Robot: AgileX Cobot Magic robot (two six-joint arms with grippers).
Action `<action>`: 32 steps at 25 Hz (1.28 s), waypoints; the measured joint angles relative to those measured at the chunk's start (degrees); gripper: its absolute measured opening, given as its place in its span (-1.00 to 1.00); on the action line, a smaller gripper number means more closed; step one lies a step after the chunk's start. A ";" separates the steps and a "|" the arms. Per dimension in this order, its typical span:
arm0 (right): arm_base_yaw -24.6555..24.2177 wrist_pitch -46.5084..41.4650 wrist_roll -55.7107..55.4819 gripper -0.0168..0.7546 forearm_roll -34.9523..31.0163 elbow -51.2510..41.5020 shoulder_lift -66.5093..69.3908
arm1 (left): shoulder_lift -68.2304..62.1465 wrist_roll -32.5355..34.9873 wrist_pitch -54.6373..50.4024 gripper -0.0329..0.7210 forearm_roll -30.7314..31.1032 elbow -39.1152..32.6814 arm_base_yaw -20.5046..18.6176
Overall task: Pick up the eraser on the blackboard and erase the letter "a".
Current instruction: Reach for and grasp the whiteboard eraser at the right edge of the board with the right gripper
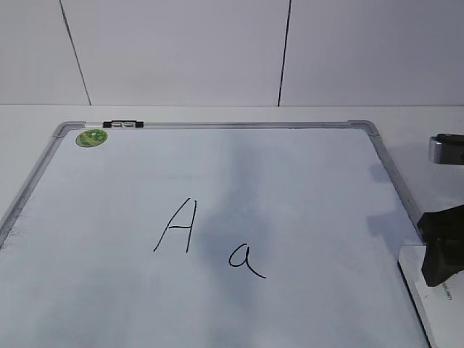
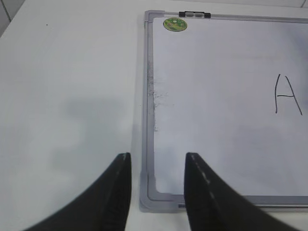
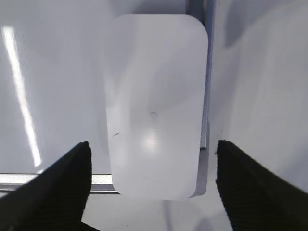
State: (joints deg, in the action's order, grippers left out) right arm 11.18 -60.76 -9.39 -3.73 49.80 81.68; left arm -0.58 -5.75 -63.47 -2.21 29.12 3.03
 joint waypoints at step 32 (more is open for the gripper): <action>0.00 7.82 -0.68 0.69 -0.58 -5.72 2.90 | 0.00 0.00 0.00 -0.13 -1.32 0.00 0.00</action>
State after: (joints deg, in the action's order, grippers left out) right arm 11.18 -52.94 -10.07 -4.31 44.08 84.58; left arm -0.58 -5.75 -63.47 -3.52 29.12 3.03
